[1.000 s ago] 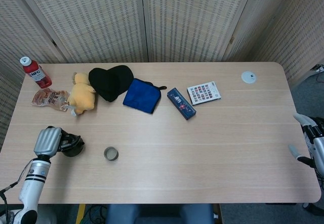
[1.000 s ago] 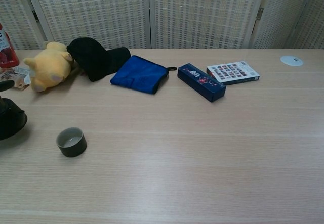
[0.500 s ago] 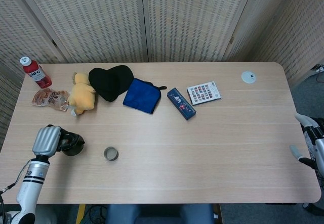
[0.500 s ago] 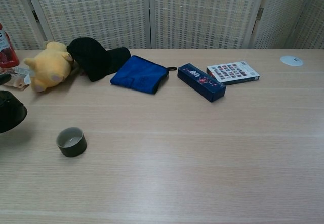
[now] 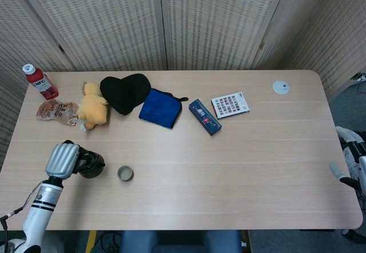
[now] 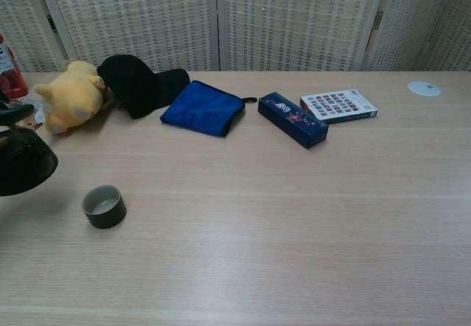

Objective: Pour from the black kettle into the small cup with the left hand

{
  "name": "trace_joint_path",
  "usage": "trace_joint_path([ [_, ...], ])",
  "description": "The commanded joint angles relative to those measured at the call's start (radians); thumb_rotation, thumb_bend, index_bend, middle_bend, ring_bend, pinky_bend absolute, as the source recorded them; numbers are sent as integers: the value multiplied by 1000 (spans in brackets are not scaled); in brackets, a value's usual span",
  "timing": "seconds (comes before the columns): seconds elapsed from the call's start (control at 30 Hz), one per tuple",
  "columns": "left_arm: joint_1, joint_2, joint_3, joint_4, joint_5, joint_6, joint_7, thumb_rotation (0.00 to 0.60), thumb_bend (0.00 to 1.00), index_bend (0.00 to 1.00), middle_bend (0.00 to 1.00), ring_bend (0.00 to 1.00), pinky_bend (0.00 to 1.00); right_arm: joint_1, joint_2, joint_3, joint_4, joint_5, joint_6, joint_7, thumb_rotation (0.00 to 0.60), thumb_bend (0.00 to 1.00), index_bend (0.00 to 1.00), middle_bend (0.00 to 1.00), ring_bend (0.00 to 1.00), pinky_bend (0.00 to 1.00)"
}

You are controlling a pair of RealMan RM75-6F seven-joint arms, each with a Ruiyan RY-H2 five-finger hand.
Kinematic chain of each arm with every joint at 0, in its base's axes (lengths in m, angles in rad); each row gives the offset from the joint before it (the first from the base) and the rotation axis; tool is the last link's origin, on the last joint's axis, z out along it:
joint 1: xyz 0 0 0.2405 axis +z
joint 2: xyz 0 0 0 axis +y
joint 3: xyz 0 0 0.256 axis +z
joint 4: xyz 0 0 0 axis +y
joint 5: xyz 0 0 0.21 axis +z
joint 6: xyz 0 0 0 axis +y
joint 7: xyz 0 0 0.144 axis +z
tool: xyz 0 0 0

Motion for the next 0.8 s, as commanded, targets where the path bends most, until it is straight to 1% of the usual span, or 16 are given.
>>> trace_joint_path([
  [0.03,-3,-1,1,-3,4,-4,4,249,339,1000,1000,977,411,-1,0,0,0,0,1,1,600,236,168,211,169,173],
  [0.17,-4,-1,4,-13,9,-4,13,262,355,1000,1000,977,411,-4,2,0,1,0,6,6,600,235,168,211,169,173],
  [0.3,-7,3,7,-24,8,-12,24,294,377,1000,1000,977,411,-5,0,-1,5,0,5,9,600,235,168,211,169,173],
  [0.57,-8,9,12,-39,15,-15,35,298,380,1000,1000,977,411,-7,-3,-1,10,-1,7,14,600,236,168,211,169,173],
  [0.8,-10,10,18,-49,34,-14,37,354,380,1000,1000,977,411,-7,-3,-2,10,-2,6,14,600,236,168,211,169,173],
])
